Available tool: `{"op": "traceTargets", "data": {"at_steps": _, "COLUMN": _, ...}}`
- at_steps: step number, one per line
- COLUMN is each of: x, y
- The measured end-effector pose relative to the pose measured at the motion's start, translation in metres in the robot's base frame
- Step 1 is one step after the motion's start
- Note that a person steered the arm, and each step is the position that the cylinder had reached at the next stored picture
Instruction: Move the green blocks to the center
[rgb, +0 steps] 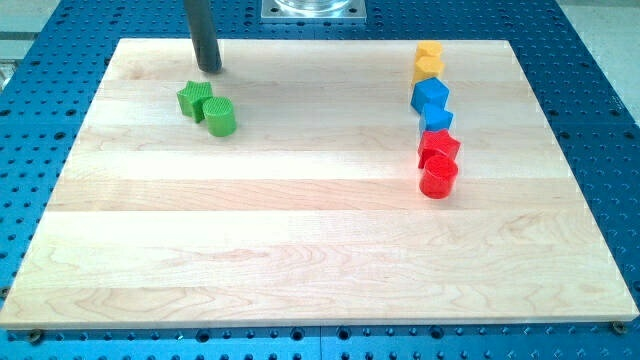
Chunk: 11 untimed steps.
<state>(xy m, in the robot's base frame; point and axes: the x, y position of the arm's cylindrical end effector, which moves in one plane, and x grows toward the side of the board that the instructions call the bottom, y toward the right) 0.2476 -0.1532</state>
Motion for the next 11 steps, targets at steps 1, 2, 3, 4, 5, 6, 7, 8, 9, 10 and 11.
{"op": "traceTargets", "data": {"at_steps": 1, "x": 0.000, "y": -0.003}}
{"op": "traceTargets", "data": {"at_steps": 2, "x": 0.000, "y": -0.009}}
{"op": "traceTargets", "data": {"at_steps": 3, "x": 0.000, "y": -0.016}}
{"op": "traceTargets", "data": {"at_steps": 4, "x": 0.000, "y": -0.022}}
{"op": "traceTargets", "data": {"at_steps": 5, "x": 0.000, "y": -0.027}}
{"op": "traceTargets", "data": {"at_steps": 6, "x": 0.000, "y": -0.036}}
{"op": "traceTargets", "data": {"at_steps": 7, "x": 0.017, "y": -0.049}}
{"op": "traceTargets", "data": {"at_steps": 8, "x": 0.074, "y": -0.046}}
{"op": "traceTargets", "data": {"at_steps": 9, "x": 0.102, "y": -0.050}}
{"op": "traceTargets", "data": {"at_steps": 10, "x": 0.133, "y": -0.052}}
{"op": "traceTargets", "data": {"at_steps": 11, "x": 0.075, "y": -0.050}}
